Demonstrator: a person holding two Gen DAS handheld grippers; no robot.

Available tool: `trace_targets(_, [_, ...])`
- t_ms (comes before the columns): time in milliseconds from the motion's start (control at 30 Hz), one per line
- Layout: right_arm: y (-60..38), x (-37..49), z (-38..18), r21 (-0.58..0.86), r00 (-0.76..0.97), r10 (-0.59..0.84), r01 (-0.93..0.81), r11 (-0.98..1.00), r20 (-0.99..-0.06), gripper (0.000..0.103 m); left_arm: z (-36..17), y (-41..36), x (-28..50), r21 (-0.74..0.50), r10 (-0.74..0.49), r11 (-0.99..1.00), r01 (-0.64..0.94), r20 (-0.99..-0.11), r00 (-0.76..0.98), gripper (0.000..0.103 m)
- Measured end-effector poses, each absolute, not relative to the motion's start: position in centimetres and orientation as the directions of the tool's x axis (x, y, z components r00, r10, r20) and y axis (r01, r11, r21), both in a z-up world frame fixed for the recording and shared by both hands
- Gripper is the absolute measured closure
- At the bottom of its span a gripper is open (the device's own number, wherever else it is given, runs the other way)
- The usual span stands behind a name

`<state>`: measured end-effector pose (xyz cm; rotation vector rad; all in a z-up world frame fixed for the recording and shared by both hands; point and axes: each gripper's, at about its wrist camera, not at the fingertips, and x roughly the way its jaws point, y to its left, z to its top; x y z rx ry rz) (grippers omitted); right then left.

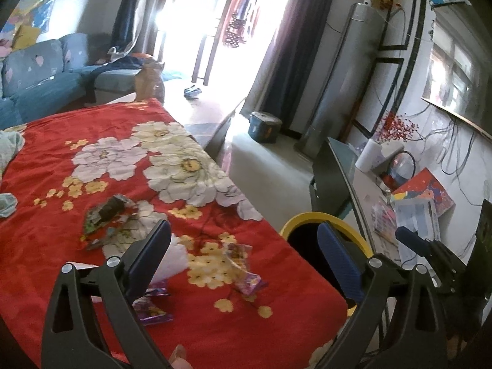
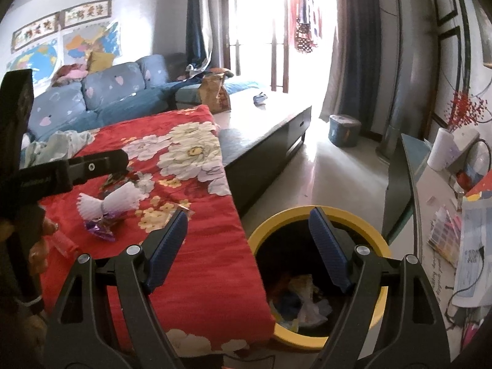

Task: Collect trash
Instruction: 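Move both open grippers back over the remaining trash on the bedspread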

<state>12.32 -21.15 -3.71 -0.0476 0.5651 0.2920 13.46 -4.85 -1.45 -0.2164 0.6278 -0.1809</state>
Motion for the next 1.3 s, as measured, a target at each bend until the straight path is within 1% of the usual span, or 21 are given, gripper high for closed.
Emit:
trace_targets(800, [-14.0,12.5,-5.4,0.030,0.720,0.366,-0.433,0.901,-0.590,0.030,-3.0,4.2,13.5,-0.233,-0.042,0.964,-0.125,-0.601,0.798,0.010])
trace_targets(933, [-12.5,12.5,-5.7,0.041,0.697,0.392,-0.463,0.886,-0.600,0.030,-3.4,6.2,13.5,-0.244,-0.014,0.955,-0.171,-0.611,0.791,0.010])
trace_targets(1100, [-10.7,12.8,-6.4,0.093,0.643,0.451,-0.511,0.855,-0.618,0.030,-4.4,8.6,13.8,-0.254,0.012,0.941,-0.224,-0.637,0.771,0.010])
trace_targets(1133, [-10.3,12.9,-6.6,0.101,0.633,0.460,-0.518,0.849,-0.622,0.031,-4.6,8.9,13.9,-0.255,0.014,0.939,-0.231,-0.642,0.766,0.010])
trace_targets(1267, [-8.7,13.3,-7.3,0.137,0.586,0.499,-0.551,0.823,-0.638,0.043,-5.6,10.4,14.6,-0.266,0.006,0.932,-0.246,-0.668,0.744,0.011])
trace_targets(1300, [-8.4,13.4,-7.5,0.145,0.578,0.505,-0.554,0.819,-0.641,0.045,-5.7,10.6,14.7,-0.266,0.004,0.932,-0.246,-0.671,0.741,0.012])
